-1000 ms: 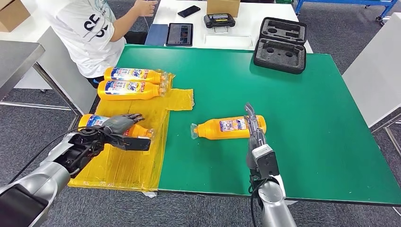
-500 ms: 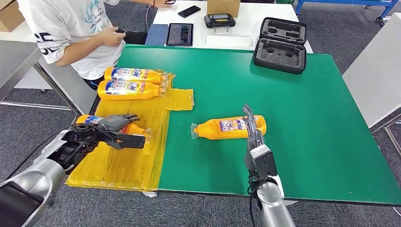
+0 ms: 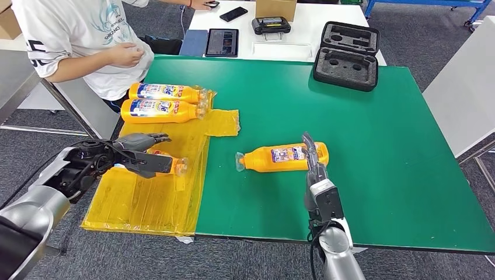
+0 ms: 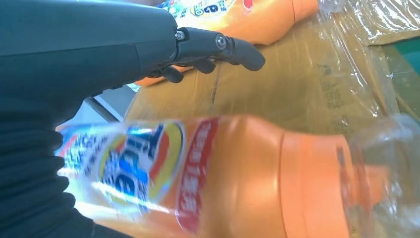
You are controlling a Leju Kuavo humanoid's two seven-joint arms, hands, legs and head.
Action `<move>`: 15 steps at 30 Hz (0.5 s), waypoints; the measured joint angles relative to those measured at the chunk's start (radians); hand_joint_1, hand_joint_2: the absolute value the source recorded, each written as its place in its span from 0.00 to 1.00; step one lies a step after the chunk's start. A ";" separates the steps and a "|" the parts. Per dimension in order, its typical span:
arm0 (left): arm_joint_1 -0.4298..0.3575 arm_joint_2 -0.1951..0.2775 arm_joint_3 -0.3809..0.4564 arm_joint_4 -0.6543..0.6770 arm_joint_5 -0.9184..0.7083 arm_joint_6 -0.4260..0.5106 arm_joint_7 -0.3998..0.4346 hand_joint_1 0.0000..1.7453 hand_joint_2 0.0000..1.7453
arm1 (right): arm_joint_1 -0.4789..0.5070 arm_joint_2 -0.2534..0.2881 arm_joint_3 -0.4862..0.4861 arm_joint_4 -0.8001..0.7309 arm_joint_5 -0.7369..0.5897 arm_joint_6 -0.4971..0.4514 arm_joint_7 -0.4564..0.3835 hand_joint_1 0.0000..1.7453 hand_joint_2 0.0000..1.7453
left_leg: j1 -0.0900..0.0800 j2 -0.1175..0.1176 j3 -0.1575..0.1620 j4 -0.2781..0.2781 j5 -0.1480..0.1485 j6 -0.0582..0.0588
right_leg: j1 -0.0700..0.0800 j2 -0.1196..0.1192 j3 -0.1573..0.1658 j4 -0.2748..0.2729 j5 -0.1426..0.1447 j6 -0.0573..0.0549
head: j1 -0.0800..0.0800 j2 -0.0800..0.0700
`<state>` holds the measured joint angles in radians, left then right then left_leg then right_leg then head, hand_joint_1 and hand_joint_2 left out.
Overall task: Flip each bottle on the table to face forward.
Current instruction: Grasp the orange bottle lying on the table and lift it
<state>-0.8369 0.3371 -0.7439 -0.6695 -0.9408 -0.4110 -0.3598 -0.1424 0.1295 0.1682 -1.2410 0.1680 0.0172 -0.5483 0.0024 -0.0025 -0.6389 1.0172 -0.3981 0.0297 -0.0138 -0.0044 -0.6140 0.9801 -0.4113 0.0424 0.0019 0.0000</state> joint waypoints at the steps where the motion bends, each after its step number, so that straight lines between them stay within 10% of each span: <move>1: -0.005 0.004 -0.002 -0.004 0.004 -0.009 -0.007 0.00 0.00 | 0.001 -0.001 0.000 -0.002 -0.001 -0.001 0.002 0.00 0.00 | 0.000 0.000 0.000 0.000 0.000 0.000 | 0.000 0.000 0.000 0.000 0.000 0.000 | 0.000 0.000; 15: -0.054 0.062 -0.041 -0.126 0.253 -0.167 -0.180 0.00 0.00 | 0.008 -0.012 -0.011 -0.015 -0.010 -0.006 0.021 0.00 0.00 | 0.000 0.000 0.000 0.000 0.000 0.000 | 0.000 0.000 0.000 0.000 0.000 0.000 | 0.000 0.000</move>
<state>-0.8912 0.3989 -0.7848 -0.7952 -0.6874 -0.5782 -0.5394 -0.1340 0.1179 0.1571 -1.2557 0.1583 0.0112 -0.5270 0.0024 -0.0025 -0.6391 1.0172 -0.3980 0.0297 -0.0138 -0.0044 -0.6139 0.9803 -0.4112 0.0424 0.0020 0.0000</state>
